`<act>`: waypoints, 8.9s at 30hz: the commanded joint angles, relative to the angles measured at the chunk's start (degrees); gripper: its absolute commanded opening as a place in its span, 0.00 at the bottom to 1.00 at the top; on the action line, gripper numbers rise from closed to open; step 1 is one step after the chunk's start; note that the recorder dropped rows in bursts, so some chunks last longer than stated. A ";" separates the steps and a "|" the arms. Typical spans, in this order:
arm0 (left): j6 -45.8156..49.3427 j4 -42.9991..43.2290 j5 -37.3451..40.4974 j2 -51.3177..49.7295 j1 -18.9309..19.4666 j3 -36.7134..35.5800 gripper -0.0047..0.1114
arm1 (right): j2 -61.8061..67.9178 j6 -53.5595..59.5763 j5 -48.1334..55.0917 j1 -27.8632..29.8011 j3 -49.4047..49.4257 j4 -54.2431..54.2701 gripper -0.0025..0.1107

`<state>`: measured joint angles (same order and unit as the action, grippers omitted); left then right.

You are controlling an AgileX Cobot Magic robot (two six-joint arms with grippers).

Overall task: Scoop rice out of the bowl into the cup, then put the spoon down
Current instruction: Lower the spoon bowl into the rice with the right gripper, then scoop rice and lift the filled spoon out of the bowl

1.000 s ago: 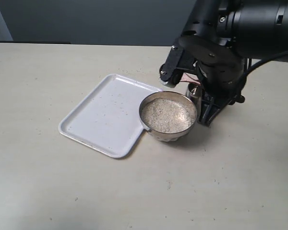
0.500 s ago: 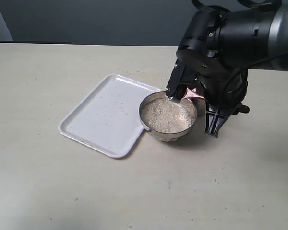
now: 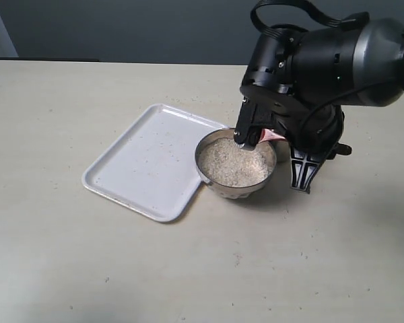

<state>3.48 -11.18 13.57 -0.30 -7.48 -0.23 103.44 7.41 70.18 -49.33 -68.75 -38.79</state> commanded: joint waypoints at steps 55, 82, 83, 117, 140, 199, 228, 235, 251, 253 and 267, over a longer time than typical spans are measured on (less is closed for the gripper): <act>-0.37 0.09 -0.13 0.30 -0.05 0.23 0.04 | 9.39 7.39 -0.22 -6.02 -5.01 -3.25 0.01; -0.37 0.09 -0.13 0.30 -0.05 0.23 0.04 | 9.95 7.18 -0.22 -6.02 -6.90 -7.57 0.01; -0.37 0.09 -0.13 0.30 -0.05 0.23 0.04 | 9.95 7.18 -0.22 -6.02 -6.90 -7.57 0.01; -0.37 0.09 -0.13 0.30 -0.05 0.23 0.04 | 9.95 10.41 -0.22 -2.64 -6.20 -1.65 0.01; -0.37 0.09 -0.13 0.30 -0.05 0.23 0.04 | 9.95 16.53 -0.22 -2.74 -3.59 6.20 0.01; -0.37 0.09 -0.13 0.30 -0.05 0.23 0.04 | 7.46 16.74 -0.22 3.59 -7.02 16.85 0.01; -0.37 0.09 -0.13 0.30 -0.05 0.23 0.04 | 5.38 17.61 -0.22 5.31 -7.02 23.06 0.01; -0.37 0.09 -0.13 0.30 -0.05 0.23 0.04 | 5.38 17.61 -0.22 5.31 -7.02 23.06 0.01; -0.37 0.09 -0.13 0.30 -0.05 0.23 0.04 | 3.32 18.60 -0.22 9.10 -7.02 25.71 0.01; -0.37 0.09 -0.13 0.30 -0.05 0.23 0.04 | 3.02 18.87 -0.22 9.98 -7.02 26.34 0.01; -0.37 0.09 -0.13 0.30 -0.05 0.23 0.04 | 2.50 20.06 -0.22 12.21 -7.02 27.23 0.01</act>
<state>3.48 -11.18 13.57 -0.30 -7.48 -0.23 106.51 26.89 69.93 -38.22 -75.55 -11.73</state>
